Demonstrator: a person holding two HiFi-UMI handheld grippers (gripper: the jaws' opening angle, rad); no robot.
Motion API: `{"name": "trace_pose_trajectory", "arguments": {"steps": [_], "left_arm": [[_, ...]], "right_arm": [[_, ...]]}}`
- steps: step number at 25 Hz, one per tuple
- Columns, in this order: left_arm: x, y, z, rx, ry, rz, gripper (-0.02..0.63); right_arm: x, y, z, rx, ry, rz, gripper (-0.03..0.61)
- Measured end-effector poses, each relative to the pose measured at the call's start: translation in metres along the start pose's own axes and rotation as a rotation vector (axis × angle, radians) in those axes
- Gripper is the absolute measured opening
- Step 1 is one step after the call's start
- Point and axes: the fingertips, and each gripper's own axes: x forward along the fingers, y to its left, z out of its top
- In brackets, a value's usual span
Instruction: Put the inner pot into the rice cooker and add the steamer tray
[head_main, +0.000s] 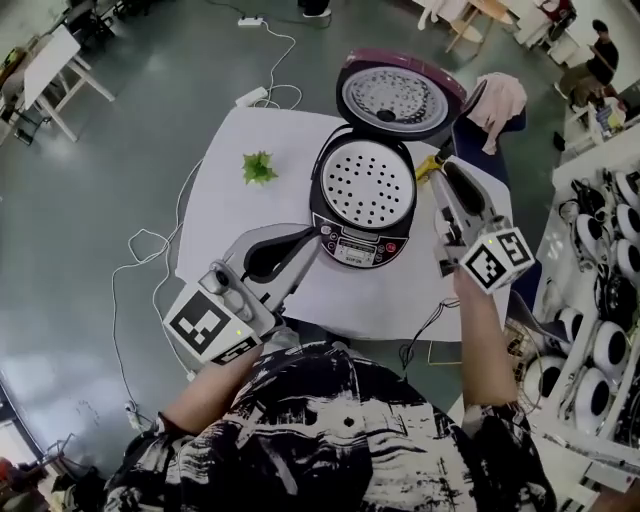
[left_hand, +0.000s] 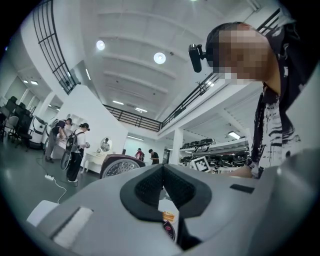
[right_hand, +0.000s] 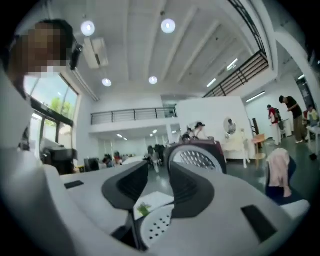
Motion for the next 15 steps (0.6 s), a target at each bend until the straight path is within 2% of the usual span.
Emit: {"name": "trace_pose_trajectory", "arguments": {"steps": [2,5,10,15], "left_arm": [[0.011,-0.011,0.005,0.013,0.005,-0.025,0.005],[0.027,-0.028,0.016,0.044,0.005,-0.061,0.005],[0.051,-0.059,0.027,0.087,-0.006,-0.104,0.005],[0.072,-0.087,0.030,0.106,-0.017,-0.149,0.005]], "right_arm": [[-0.037,0.047,0.038,0.000,-0.104,0.086,0.065],[-0.079,0.110,0.063,0.007,-0.165,0.212,0.043],[-0.121,0.198,0.070,0.009,-0.186,0.413,0.017],[-0.141,0.238,0.075,0.023,-0.192,0.527,0.003]]}}
